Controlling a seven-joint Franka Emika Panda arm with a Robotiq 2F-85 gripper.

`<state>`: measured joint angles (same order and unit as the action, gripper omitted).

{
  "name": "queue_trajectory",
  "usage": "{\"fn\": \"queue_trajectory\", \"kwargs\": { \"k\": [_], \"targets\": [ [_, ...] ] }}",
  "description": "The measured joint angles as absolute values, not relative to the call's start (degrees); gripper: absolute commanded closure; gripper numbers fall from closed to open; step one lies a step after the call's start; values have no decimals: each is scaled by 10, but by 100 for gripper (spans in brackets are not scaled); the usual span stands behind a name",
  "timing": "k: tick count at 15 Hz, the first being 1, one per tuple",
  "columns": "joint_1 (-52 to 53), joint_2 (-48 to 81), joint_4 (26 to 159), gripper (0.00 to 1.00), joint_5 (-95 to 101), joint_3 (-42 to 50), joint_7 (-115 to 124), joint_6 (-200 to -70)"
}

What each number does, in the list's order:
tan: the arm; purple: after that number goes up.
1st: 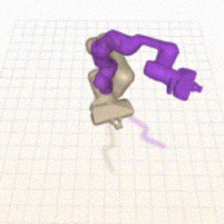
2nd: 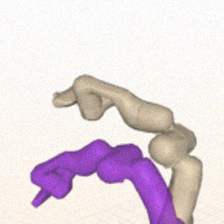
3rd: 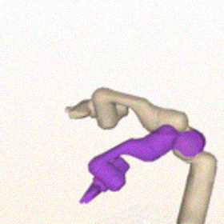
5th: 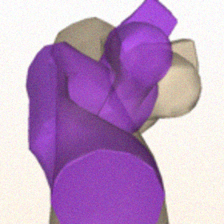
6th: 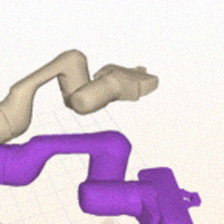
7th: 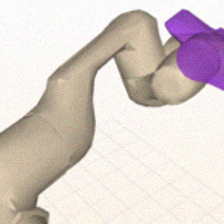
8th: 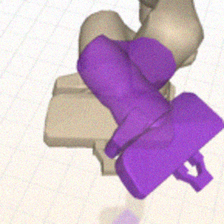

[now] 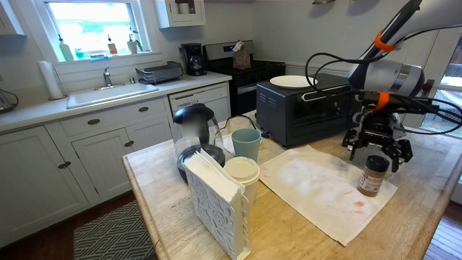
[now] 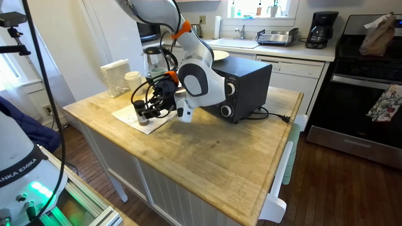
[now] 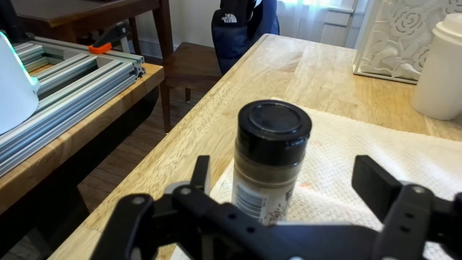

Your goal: Put the spice bottle upright on the towel

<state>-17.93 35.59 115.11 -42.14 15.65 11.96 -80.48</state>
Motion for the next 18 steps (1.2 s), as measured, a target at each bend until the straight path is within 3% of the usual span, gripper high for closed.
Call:
{"fn": "queue_trajectory", "kwargs": {
  "k": [7, 18],
  "targets": [
    [-163, 250, 1184, 0, -344, 200, 145, -859],
    [-123, -5, 1378, 0, -251, 167, 205, -1175]
  ]
}}
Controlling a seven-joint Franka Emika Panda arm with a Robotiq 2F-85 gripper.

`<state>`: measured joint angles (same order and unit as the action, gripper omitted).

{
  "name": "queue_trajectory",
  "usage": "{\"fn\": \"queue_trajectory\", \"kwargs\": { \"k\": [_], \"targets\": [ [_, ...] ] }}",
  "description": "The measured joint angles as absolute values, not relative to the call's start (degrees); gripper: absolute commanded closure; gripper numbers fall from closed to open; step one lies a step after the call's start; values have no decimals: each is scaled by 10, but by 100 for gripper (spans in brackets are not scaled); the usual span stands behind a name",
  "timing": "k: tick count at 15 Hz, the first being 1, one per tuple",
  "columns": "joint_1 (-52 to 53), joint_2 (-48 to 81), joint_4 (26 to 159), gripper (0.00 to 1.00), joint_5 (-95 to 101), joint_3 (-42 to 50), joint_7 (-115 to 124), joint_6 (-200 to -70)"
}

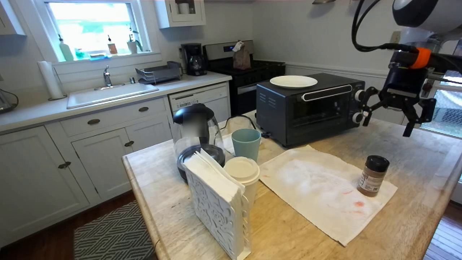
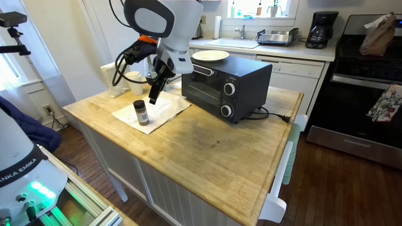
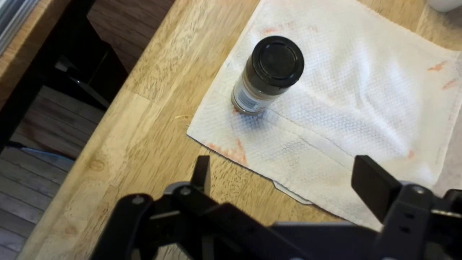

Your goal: Put the spice bottle upright on the towel

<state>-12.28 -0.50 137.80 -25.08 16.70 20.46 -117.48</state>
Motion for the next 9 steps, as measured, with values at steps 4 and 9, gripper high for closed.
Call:
{"fn": "queue_trajectory", "kwargs": {
  "k": [4, 9],
  "targets": [
    [-123, -71, 1443, 0, -233, 140, 219, -1250],
    [-125, -120, 1485, 0, -212, 121, 234, -1275]
  ]
}}
